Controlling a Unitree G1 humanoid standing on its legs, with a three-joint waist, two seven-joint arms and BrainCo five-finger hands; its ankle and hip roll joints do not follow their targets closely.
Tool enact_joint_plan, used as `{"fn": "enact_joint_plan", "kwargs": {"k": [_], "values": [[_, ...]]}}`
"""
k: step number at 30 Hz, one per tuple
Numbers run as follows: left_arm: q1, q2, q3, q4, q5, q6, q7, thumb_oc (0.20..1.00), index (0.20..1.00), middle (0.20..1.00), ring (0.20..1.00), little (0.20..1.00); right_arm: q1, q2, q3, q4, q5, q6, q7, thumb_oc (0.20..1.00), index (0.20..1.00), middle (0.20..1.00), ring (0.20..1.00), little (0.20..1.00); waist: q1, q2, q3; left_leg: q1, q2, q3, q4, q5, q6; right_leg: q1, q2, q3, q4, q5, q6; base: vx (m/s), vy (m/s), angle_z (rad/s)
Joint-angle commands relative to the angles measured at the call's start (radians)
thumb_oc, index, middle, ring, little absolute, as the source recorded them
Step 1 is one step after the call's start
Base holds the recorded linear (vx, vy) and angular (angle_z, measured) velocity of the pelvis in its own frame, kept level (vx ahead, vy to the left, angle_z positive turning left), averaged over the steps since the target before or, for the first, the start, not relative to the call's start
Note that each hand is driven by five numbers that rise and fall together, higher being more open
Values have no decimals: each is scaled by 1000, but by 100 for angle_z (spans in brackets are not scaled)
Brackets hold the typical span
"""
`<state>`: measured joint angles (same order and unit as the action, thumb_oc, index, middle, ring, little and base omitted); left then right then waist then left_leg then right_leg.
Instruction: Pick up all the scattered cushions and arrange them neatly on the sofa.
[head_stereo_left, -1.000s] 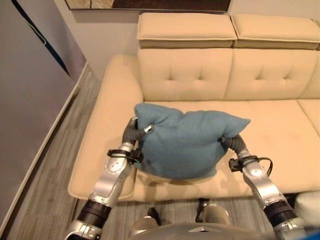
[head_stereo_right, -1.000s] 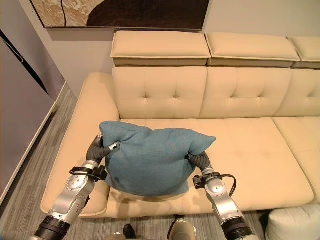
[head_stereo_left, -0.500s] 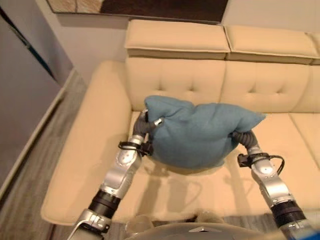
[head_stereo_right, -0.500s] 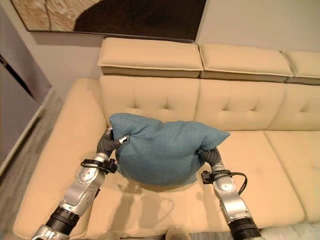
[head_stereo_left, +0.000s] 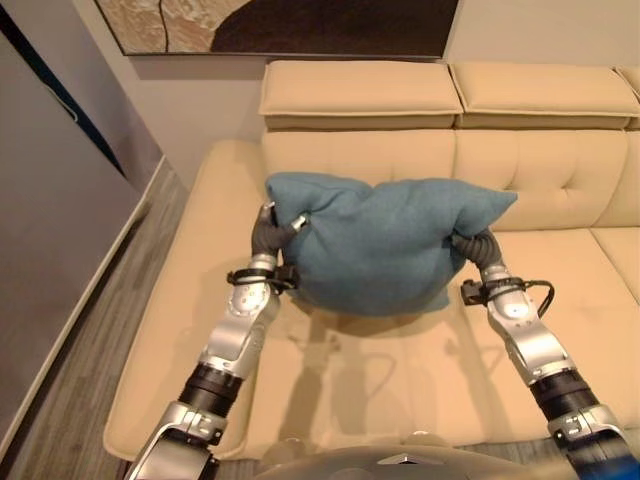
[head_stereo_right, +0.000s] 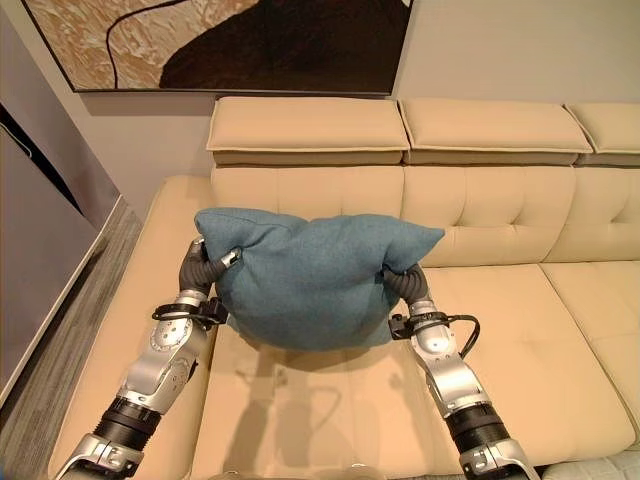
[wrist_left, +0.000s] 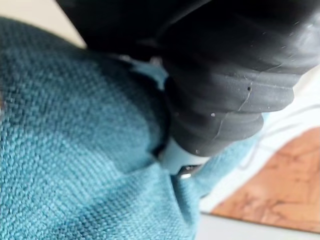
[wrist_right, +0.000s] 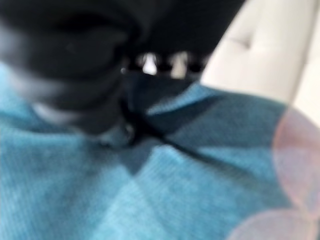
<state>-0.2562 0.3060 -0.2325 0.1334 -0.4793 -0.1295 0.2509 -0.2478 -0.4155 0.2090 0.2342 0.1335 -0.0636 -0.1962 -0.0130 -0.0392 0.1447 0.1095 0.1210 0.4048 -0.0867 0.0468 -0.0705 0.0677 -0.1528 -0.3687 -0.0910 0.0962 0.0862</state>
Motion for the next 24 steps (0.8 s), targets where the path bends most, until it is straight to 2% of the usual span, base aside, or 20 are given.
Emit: {"fn": "enact_joint_plan", "kwargs": {"k": [1,6,9,12,16,24], "values": [[-218,2,-63,9,44,-104,14,200,200,200,200,200,-218,17,23,-62,30,-106,-12,200,200,200,200,200,15,-28,17,-8,0,14,77,-36,-36,20,-23,-41,30,-48,83,-78,-20,3],[-377,45,-65,96,19,-132,70,200,200,200,200,200,-372,-16,56,-13,44,-111,-54,200,200,200,200,200,18,-20,80,-79,11,2,90,-13,-43,-45,-15,-40,32,-34,79,-176,-20,4],[-573,96,-92,186,-6,-162,121,200,200,200,200,200,-578,-38,100,79,68,-124,-102,200,200,200,200,200,24,-5,142,-198,16,-25,108,20,-44,-175,-19,-30,59,-5,75,-277,3,3],[-662,118,-109,224,-16,-178,138,200,200,200,200,200,-677,-53,121,130,77,-125,-123,200,200,200,200,200,27,6,154,-261,18,-58,114,19,-57,-249,-26,-17,81,-6,85,-112,16,7],[-710,128,-121,247,-14,-181,141,200,200,200,200,200,-741,-57,129,169,80,-124,-133,200,200,200,200,200,28,10,161,-345,22,-85,129,41,-61,-335,-45,-21,113,-2,81,-69,10,8],[-704,104,-122,249,0,-164,138,200,200,200,200,200,-741,-58,125,179,66,-107,-138,200,200,200,200,200,29,20,199,-388,24,-102,153,42,-63,-371,-66,-25,153,-12,73,-3,13,7]]}}
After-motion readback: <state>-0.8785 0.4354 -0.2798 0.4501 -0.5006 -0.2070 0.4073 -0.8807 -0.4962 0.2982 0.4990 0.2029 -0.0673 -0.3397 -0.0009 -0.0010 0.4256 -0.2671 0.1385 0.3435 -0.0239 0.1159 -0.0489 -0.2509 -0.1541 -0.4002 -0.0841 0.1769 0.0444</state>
